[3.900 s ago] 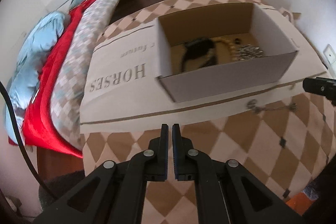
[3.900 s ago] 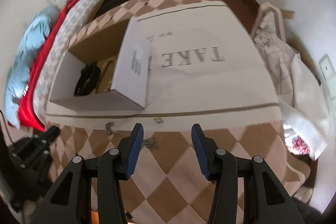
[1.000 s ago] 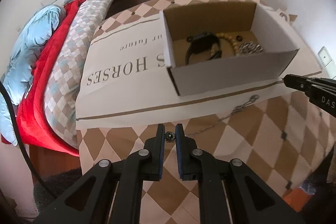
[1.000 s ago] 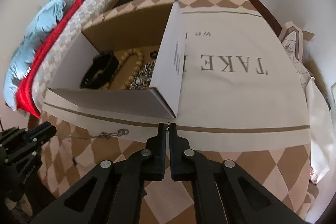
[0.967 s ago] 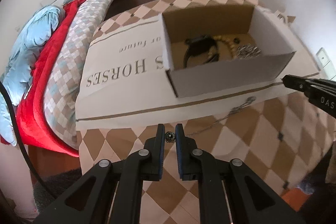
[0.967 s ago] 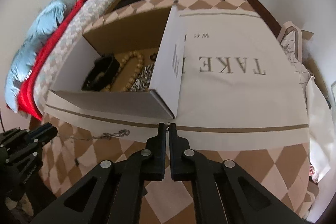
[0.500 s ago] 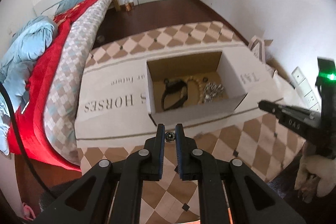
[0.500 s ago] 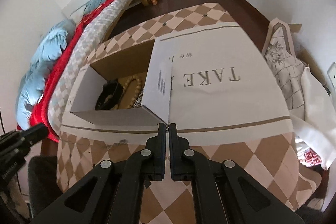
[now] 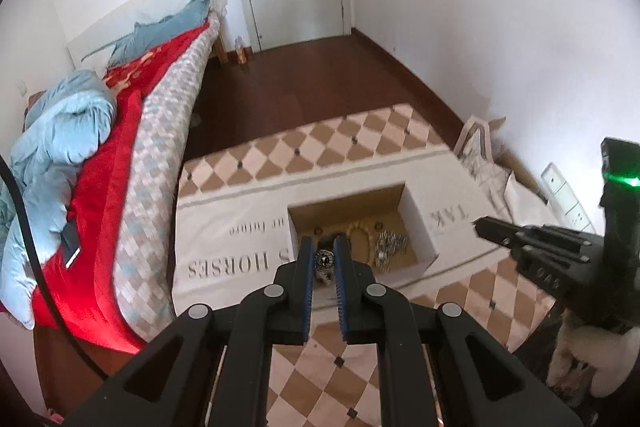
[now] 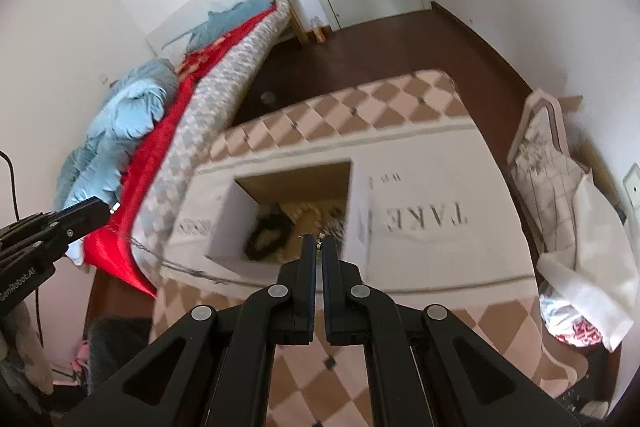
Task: Organize jewelry
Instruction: 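Carry both held small rings over the open box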
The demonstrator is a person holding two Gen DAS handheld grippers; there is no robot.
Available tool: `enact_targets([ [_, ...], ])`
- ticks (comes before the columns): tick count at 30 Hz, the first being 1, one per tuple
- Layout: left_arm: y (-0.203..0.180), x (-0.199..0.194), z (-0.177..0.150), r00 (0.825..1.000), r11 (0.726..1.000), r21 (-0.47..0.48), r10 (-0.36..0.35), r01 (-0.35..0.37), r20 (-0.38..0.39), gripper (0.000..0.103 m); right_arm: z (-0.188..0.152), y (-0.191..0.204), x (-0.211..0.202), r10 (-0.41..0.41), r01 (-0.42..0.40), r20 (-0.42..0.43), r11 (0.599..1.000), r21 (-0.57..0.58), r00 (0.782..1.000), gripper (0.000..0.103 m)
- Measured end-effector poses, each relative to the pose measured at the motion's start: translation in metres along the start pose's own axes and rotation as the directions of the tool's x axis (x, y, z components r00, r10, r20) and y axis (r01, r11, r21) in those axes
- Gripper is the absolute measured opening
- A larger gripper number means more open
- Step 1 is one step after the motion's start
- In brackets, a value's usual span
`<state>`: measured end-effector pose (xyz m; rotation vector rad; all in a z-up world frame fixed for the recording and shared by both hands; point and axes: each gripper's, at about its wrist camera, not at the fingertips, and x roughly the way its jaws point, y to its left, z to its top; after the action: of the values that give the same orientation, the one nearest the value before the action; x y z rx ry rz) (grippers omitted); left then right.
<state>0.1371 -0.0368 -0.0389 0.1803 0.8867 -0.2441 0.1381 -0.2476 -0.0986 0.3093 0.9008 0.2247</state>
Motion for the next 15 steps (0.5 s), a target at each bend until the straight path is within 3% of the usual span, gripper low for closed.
enact_targets([
  [7,0.011,-0.003,0.052,0.998,0.998,-0.021,-0.056,0.056,0.038,0.007,0.036,0.019,0.002,0.037,-0.037,0.008,0.999,0.002,0.999,0.003],
  [15,0.023,0.045,0.075,0.99,0.992,-0.036,-0.124,0.121,-0.065,0.007,0.06,0.02,0.032,0.085,-0.083,-0.074,0.996,0.036,0.994,0.003],
])
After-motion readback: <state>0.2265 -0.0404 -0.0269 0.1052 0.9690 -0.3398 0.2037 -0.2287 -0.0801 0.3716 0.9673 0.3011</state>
